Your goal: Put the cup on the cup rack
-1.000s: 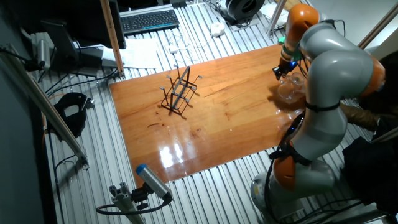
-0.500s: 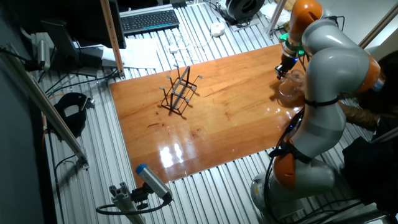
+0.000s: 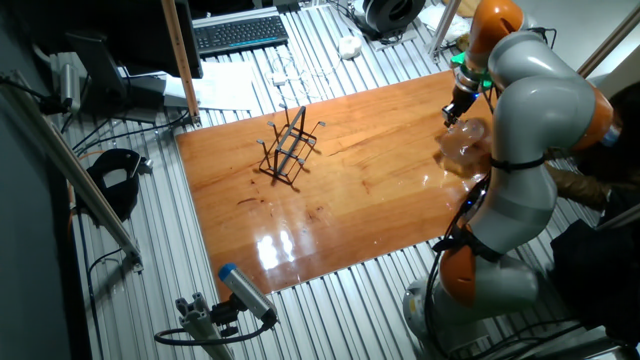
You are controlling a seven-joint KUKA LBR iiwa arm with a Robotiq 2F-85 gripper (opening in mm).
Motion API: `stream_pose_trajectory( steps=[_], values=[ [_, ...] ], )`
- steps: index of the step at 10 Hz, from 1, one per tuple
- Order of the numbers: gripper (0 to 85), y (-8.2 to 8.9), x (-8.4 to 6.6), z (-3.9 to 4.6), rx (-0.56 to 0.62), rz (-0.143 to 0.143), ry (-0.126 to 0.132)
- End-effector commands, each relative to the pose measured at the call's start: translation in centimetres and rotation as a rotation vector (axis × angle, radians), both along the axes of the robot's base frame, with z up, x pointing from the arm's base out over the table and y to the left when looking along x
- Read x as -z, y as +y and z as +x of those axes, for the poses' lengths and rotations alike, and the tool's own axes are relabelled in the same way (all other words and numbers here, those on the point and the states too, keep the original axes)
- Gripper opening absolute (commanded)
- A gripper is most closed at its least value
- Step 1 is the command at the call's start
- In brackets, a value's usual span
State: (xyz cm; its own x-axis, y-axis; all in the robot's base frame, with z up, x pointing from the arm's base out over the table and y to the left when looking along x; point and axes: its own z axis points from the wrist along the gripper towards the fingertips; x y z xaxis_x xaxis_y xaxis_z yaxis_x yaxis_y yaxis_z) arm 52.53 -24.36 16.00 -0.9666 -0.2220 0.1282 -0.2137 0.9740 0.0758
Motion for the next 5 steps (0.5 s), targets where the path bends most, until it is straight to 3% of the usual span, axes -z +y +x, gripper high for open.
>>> stream_pose_trajectory(
  steps=[1,3,5],
  values=[
    [0.0,0.4,-0.2,0.11,0.037,0.006,0.001],
    [0.0,2.1,-0.8,0.45,0.179,-0.002,0.015],
    [0.0,5.8,-2.1,1.13,0.316,-0.029,0.014]
  ],
)
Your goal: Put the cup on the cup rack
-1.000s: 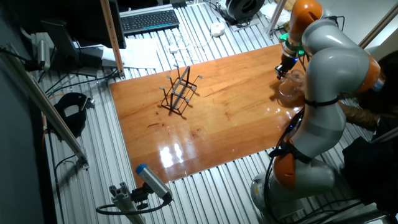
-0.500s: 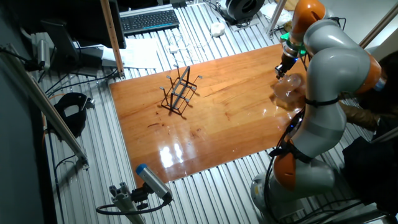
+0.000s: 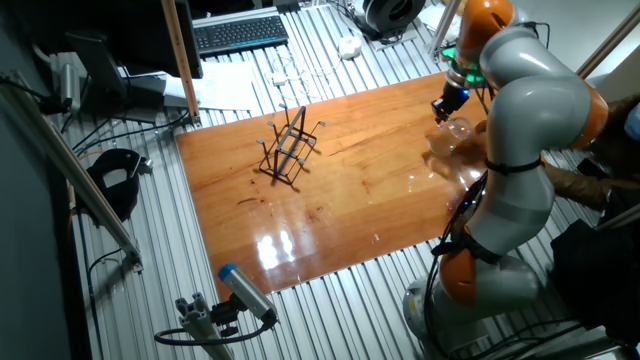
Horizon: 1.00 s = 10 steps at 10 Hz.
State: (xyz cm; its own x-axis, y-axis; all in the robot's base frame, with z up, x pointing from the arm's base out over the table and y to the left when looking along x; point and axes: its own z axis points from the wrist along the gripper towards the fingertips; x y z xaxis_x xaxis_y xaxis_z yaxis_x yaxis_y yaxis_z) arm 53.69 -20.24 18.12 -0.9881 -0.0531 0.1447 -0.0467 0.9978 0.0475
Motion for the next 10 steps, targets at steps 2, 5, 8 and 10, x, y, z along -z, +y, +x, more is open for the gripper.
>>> stream_pose_trajectory(
  steps=[2,5,8,10],
  values=[
    [0.0,4.4,-0.6,0.14,0.254,-0.007,-0.008],
    [0.0,4.4,-0.3,-0.14,0.332,0.022,-0.009],
    [0.0,4.1,-0.1,0.14,0.340,-0.056,-0.013],
    [0.0,4.1,-0.1,0.14,0.337,-0.120,0.020]
  ],
)
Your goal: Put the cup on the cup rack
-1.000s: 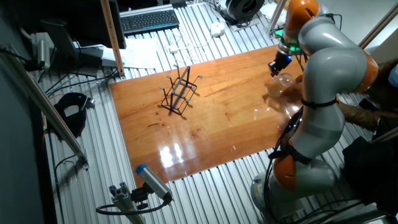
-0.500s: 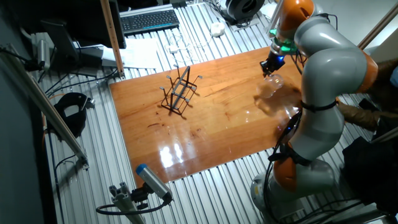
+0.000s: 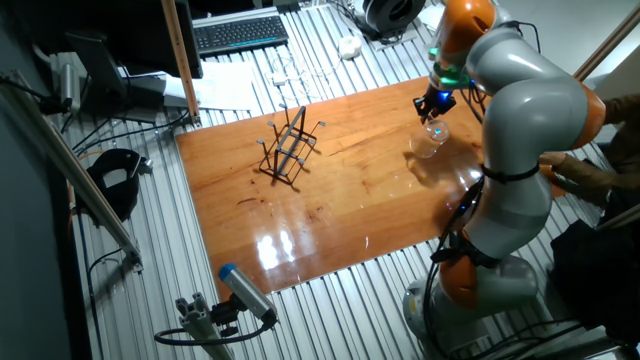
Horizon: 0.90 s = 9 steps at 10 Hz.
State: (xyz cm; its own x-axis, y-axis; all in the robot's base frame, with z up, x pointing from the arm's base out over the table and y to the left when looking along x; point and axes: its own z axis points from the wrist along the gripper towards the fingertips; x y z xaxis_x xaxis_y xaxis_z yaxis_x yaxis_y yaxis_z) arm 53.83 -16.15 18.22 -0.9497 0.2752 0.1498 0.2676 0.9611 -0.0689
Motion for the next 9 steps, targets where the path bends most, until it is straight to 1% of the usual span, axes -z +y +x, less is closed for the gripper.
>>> stream_pose_trajectory(
  steps=[1,2,3,4,5,7,8,9],
  values=[
    [0.0,-0.01,-0.04,0.00,-0.026,-0.012,0.002],
    [0.0,-0.01,-0.04,0.00,-0.071,0.003,-0.007],
    [0.0,-0.01,-0.04,0.00,-0.103,0.025,-0.025],
    [0.0,-0.01,-0.04,0.00,-0.102,0.041,-0.055],
    [0.0,-0.01,-0.04,0.00,-0.107,0.036,-0.070],
    [0.0,-0.01,-0.04,0.00,-0.105,0.048,-0.069],
    [0.0,-0.01,-0.04,0.00,-0.080,0.059,-0.061],
    [0.0,-0.01,-0.04,0.00,-0.046,0.056,-0.053]
  ],
)
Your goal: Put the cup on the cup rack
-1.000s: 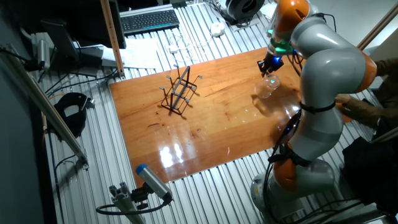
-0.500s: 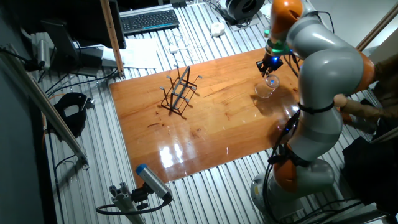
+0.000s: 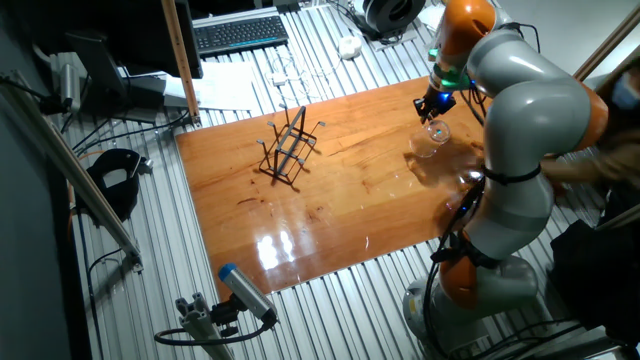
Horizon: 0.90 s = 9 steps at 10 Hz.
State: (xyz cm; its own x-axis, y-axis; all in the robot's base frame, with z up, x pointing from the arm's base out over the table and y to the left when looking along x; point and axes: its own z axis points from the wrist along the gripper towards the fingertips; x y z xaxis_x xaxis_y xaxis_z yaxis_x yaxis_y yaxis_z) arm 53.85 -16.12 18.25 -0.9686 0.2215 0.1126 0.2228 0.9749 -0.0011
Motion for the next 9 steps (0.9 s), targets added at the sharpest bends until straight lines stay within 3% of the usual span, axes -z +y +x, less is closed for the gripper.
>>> stream_pose_trajectory(
  steps=[1,4,7,8,9],
  values=[
    [0.0,1.3,-0.3,0.50,0.038,-0.001,0.010],
    [0.0,7.1,-2.7,2.53,0.145,-0.029,0.047],
    [0.0,11.9,-4.2,3.75,0.292,-0.082,0.049],
    [0.0,13.0,-4.2,4.11,0.338,-0.092,0.045],
    [0.0,12.7,-4.0,4.24,0.361,-0.071,0.039]
  ],
)
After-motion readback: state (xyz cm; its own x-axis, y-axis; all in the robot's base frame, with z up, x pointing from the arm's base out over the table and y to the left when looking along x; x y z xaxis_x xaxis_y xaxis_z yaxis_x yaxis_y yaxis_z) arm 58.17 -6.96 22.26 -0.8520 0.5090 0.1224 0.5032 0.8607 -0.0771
